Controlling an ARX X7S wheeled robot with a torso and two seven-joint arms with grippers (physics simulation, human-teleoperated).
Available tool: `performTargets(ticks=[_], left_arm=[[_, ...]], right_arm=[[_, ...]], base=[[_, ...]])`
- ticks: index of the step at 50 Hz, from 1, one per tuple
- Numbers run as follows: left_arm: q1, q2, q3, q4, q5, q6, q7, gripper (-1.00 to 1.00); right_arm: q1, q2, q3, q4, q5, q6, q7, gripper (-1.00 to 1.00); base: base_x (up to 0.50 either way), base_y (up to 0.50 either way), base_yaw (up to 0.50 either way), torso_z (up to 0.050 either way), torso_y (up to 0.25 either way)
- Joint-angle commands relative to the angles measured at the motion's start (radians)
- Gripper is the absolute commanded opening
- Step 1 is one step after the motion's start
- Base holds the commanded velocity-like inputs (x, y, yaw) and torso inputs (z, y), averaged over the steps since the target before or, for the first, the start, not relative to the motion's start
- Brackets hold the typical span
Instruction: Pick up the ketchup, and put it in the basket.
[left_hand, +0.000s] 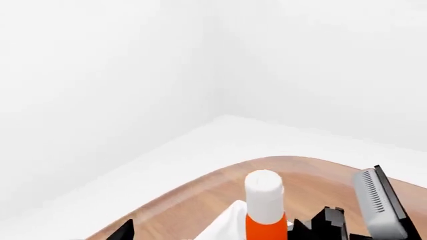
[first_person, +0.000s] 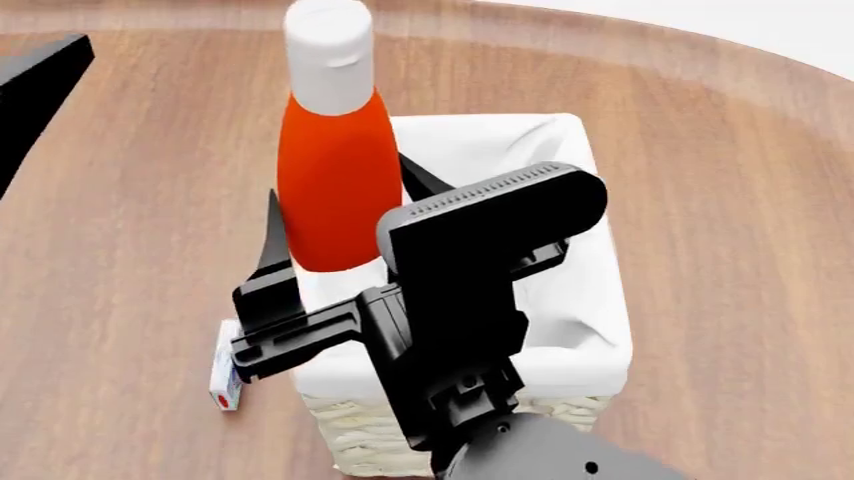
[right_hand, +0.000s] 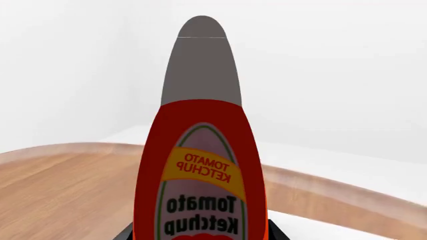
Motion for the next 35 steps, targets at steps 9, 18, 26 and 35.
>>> performTargets(ticks=[9, 18, 26, 35], left_arm=[[0.447, -0.134, -0.205, 0.284, 0.116, 0.315, -0.344, 1.0], [0.753, -0.169, -0.299, 0.398, 0.263, 0.454, -0.445, 1.0], [1.029, -0.135, -0.348, 0.442, 0.414, 0.569, -0.468, 1.0], [1.333, -0.054, -0.384, 0.461, 0.6, 0.702, -0.445, 1.0]], right_arm=[[0.008, 0.023, 0.045, 0.039, -0.015, -0.01, -0.015, -1.0], [0.021, 0.031, 0.067, 0.058, 0.001, -0.014, -0.016, -1.0], [0.028, 0.034, 0.081, 0.085, 0.008, -0.017, -0.019, -1.0], [0.045, 0.019, 0.081, 0.12, 0.019, 0.001, -0.021, -1.0]], base=[[0.0, 0.0, 0.0, 0.0, 0.0], [0.0, 0.0, 0.0, 0.0, 0.0], [0.0, 0.0, 0.0, 0.0, 0.001], [0.0, 0.0, 0.0, 0.0, 0.0]])
